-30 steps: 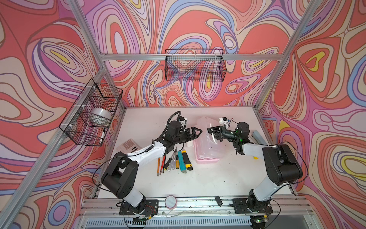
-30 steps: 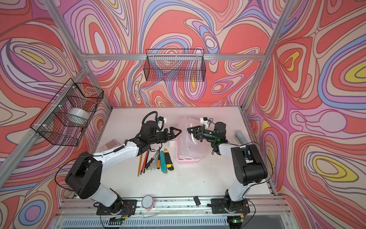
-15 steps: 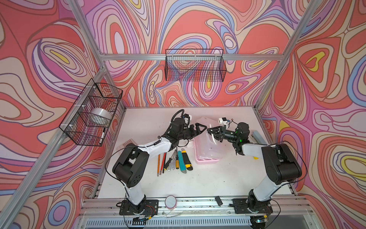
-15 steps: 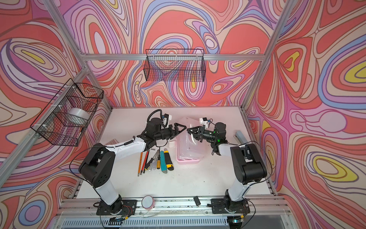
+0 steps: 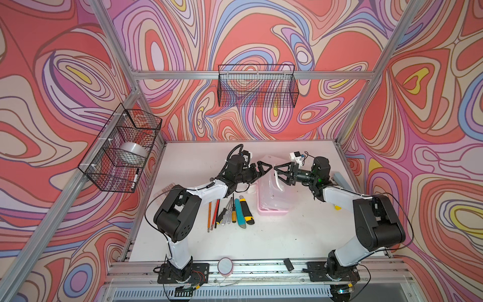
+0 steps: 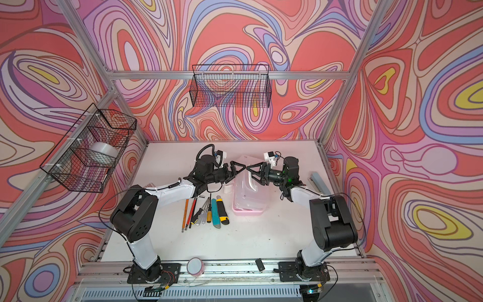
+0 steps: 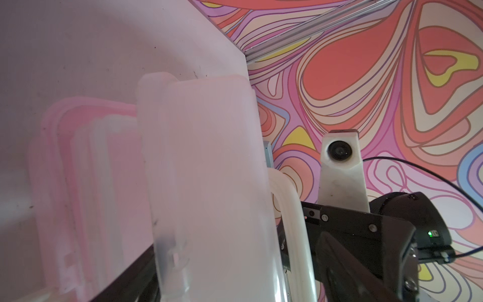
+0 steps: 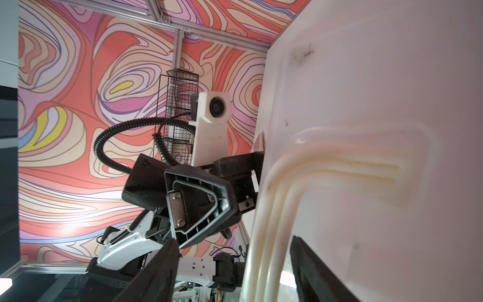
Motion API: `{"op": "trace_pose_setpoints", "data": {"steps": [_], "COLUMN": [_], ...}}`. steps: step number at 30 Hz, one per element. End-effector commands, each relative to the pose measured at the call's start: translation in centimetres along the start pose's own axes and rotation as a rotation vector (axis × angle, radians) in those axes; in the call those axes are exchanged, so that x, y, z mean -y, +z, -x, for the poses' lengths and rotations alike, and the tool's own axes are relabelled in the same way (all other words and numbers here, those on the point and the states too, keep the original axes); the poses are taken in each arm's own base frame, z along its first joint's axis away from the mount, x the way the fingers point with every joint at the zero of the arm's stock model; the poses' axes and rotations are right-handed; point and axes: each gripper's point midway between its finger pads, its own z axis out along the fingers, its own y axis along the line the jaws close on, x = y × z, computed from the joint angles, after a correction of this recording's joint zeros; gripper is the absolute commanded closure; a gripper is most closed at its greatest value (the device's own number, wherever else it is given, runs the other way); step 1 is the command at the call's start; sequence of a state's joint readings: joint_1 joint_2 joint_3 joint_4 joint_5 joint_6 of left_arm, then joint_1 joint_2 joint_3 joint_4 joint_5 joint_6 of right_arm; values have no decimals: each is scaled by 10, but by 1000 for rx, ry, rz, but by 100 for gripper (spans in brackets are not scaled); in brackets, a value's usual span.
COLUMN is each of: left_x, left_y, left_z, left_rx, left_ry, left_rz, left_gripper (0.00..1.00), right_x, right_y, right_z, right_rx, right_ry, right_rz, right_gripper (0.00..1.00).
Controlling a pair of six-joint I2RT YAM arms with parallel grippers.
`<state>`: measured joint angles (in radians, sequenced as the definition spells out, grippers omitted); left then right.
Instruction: Pack the tool kit
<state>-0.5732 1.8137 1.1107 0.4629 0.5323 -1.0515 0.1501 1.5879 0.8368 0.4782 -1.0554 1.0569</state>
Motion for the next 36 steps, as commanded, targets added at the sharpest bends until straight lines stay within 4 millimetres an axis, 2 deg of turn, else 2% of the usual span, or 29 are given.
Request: {"op": "trace_pose_setpoints", "data": {"steps": [1,3,8,10,12,18,21,25,28,31,36], "left_x": [47,52,62,67,75,94,109,124,119,116,129], "left_y": [-6,-6,-4,-3,-3,13,28,49,54,43,18], "left_z": [13,13,13,13,13,1,-6,-25,-30,-22,-11], "left_rx": [38,37,33,31,29,-7,-35,-86,-109,-80,-28], "left_ry": [75,84,104,106,112,135,147,170,156,187,293], "left_rz": [-124,-133,-140,-147,-156,-169,-189,-197,-183,-151,-94], "left_gripper": [13,13,13,13,13,13,14,13,12,10,7], "right_x": [27,25,6,-1,-12,-32,-39,-44,-52,-56,-52], "right_y": [-8,-12,-20,-29,-43,-112,-131,-139,-142,-146,-142], "right_z": [-8,-5,0,5,11,30,30,26,22,21,22], "right_rx": [-4,11,36,62,100,256,312,317,326,330,310], "right_ry": [5,-15,-59,-76,-114,-251,-272,-307,-322,-333,-332], "right_rz": [-203,-242,-246,-269,-315,-693,-768,-795,-791,-801,-799], "right_gripper": [28,28,28,28,28,28,28,27,27,27,27]}}
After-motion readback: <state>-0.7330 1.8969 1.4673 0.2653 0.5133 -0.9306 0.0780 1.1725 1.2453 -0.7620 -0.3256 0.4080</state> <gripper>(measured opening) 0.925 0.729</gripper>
